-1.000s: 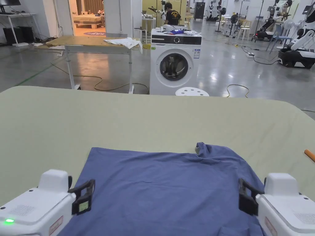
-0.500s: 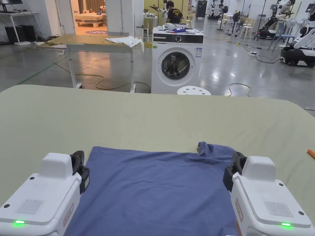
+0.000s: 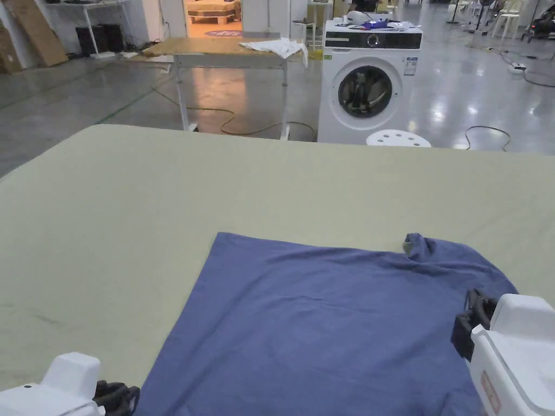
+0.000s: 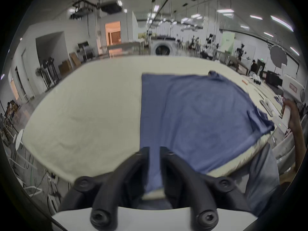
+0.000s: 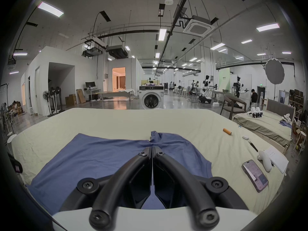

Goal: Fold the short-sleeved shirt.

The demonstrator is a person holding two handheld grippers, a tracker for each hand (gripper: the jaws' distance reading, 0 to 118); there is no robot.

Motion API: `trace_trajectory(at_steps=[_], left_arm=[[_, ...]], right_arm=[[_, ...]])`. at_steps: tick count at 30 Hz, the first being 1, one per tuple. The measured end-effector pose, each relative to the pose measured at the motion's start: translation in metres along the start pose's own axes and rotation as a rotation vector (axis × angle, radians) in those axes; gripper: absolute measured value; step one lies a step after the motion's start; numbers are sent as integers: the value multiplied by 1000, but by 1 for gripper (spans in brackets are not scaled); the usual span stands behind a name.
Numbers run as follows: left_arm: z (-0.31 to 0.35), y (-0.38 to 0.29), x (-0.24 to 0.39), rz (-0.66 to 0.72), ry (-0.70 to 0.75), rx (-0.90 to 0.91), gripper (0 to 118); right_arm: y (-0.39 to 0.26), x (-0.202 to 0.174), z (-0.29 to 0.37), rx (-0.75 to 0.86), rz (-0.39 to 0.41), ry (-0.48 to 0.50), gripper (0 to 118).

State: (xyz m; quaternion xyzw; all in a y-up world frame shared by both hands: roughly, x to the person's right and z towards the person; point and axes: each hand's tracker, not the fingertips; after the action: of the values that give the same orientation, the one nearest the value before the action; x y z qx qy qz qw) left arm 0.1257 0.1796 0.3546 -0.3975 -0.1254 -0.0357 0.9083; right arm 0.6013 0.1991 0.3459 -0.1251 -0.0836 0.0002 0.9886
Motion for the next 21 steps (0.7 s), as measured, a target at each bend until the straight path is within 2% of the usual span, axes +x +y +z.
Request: trace_trajectory(at_steps=[1, 2, 4, 11, 15, 19, 21], left_arm=[[-3, -4, -1, 9, 3, -39, 41], [-8, -8, -3, 26, 17, -61, 52], [-18, -15, -7, 70, 33, -101, 59], [-47, -21, -12, 140, 56, -153, 59], [-64, -18, -6, 132, 78, -183, 58], [-66, -15, 5, 80, 111, -198, 52], [-64, -13, 9, 70, 95, -200, 40]], right_arm=[[-2, 0, -1, -7, 0, 3, 0], [-4, -1, -2, -15, 0, 4, 0], [-8, 0, -3, -33, -2, 8, 0], [-17, 4, -6, -80, 6, 3, 0], [-21, 8, -7, -106, 9, 2, 0], [-25, 15, -3, -132, 14, -3, 0], [-27, 22, 3, -150, 25, -9, 0]])
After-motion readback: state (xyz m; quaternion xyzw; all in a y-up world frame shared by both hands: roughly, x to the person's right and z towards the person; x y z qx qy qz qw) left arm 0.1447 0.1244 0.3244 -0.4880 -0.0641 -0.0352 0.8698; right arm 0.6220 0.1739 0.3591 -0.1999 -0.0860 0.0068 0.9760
